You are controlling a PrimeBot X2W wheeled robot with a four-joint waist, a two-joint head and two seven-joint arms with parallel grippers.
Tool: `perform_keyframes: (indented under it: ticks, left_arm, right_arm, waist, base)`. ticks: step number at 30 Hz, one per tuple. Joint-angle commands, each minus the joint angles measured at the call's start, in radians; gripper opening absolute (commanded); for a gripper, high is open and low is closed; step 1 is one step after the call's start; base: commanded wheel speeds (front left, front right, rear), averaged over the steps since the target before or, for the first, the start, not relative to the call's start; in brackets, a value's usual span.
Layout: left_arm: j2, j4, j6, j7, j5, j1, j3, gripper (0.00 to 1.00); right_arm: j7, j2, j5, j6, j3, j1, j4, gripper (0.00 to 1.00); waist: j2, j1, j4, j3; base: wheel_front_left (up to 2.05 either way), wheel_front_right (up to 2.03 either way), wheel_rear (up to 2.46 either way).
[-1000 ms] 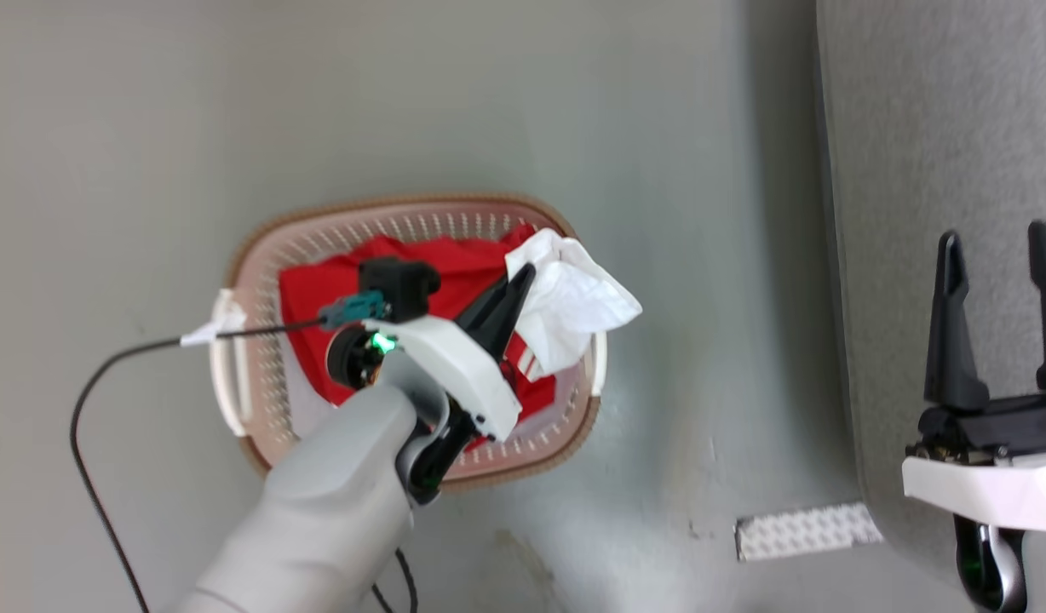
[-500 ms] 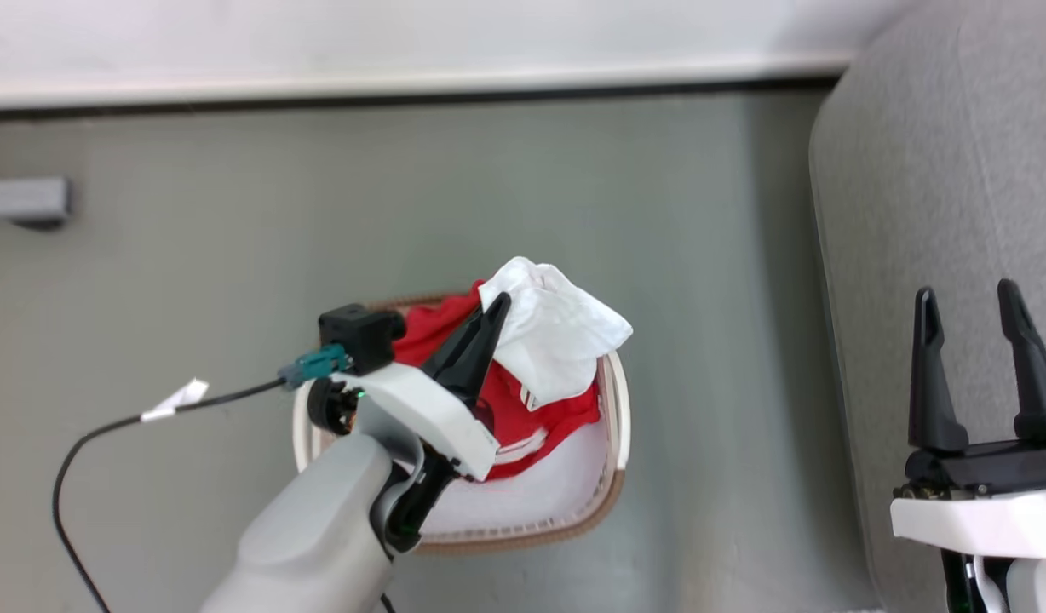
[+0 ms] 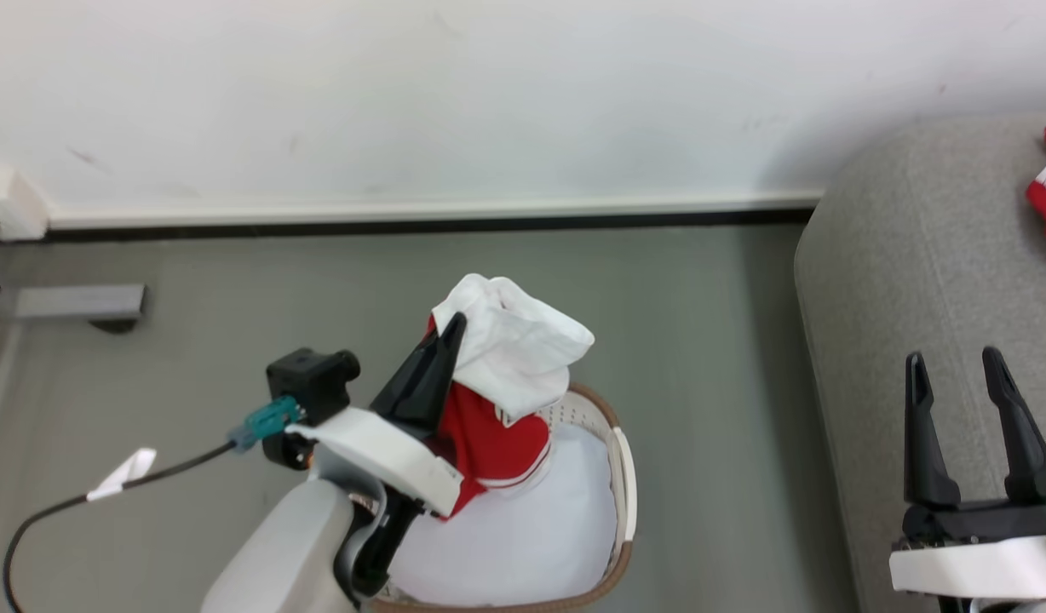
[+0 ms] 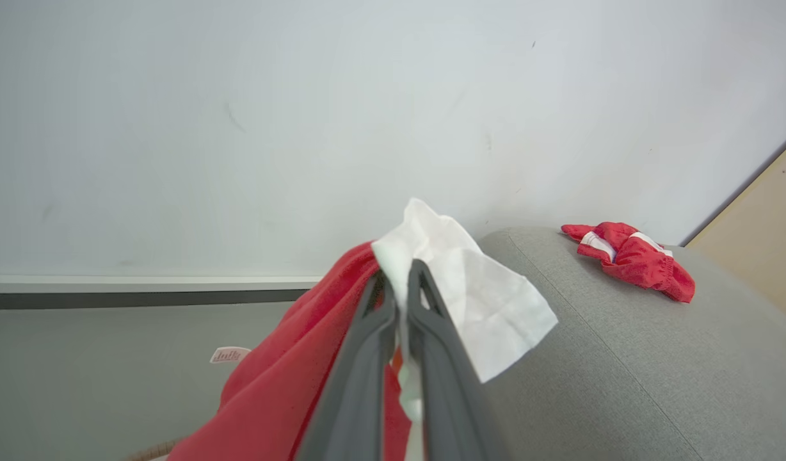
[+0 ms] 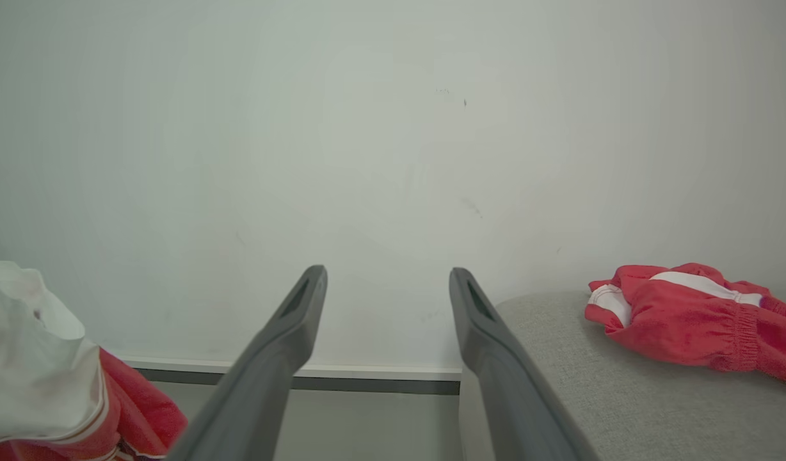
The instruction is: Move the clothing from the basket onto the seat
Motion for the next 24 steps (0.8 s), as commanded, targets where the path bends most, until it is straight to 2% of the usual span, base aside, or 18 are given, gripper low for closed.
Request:
perform_keyframes:
  ticks: [1,14,20,24]
  left_arm:
    - [0.009,-0.016,0.005,-0.001,0.016,0.025,0.012,0.0]
    - [0.058,-0.152,0.081,-0.001,0.13,0.217,0.104,0.0]
    - [0.099,-0.199,0.118,-0.001,0.173,0.287,0.122,0.0]
    - [0.114,-0.225,0.128,0.003,0.175,0.309,0.123,0.0]
  right_arm:
    - [0.001,-0.004,0.002,-0.002,-0.005,0.018,0.004,1.0]
    - [0.001,-0.025,-0.007,-0.002,0.007,0.133,0.043,1.0]
    - [0.001,-0.029,-0.004,-0.002,0.014,0.171,0.052,1.0]
    - [0.001,-0.03,0.003,-0.002,0.02,0.18,0.055,1.0]
  waist:
    - [0.0,0.0003,0.002,-0.034]
    - [0.0,0.0003,0.0,-0.208]
    - [0.0,0.0003,0.001,-0.24]
    - [0.0,0.0003,0.008,-0.247]
  base:
    - [0.0,0.0,0.0]
    - [0.0,0.0,0.0]
    - [0.0,0.0,0.0]
    - [0.0,0.0,0.0]
